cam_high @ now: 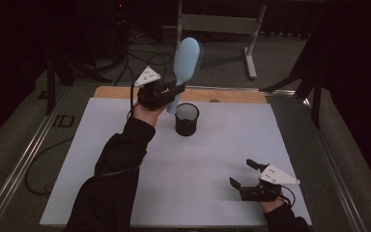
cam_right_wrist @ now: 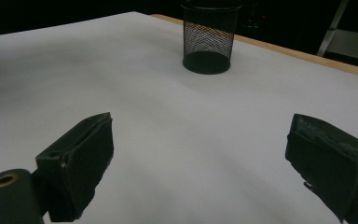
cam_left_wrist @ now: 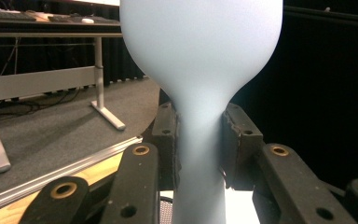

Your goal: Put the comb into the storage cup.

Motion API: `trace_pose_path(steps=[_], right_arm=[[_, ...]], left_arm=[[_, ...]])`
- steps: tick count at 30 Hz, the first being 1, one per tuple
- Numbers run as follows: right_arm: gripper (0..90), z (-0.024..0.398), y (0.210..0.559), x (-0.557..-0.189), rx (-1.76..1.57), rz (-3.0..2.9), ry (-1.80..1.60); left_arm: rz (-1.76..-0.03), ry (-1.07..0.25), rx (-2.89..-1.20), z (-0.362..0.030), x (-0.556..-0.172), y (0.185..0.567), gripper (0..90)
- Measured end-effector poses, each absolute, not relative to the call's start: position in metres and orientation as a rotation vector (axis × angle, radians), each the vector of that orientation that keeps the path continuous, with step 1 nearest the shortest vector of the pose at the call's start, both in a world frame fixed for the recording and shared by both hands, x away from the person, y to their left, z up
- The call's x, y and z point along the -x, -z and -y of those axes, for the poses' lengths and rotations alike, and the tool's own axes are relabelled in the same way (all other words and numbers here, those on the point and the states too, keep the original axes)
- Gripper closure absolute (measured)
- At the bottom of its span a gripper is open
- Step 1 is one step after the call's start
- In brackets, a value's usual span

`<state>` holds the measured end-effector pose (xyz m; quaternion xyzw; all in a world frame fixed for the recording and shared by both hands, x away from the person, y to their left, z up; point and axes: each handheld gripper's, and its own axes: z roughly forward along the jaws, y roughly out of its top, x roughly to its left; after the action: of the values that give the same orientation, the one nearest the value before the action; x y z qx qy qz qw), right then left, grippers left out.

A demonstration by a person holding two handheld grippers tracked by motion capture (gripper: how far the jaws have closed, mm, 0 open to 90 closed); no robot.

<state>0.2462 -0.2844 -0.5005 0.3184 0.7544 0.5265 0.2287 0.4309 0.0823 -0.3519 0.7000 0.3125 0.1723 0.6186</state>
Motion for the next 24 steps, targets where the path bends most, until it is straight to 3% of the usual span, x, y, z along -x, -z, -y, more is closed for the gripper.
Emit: trace_pose_path(steps=[24], right_arm=[[7.7, 0.285, 0.5, -0.246, -0.875, -2.082, -1.461]], left_arm=[[-0.685, -0.369, -1.498, -0.06, -0.453, 0.381, 70.3]])
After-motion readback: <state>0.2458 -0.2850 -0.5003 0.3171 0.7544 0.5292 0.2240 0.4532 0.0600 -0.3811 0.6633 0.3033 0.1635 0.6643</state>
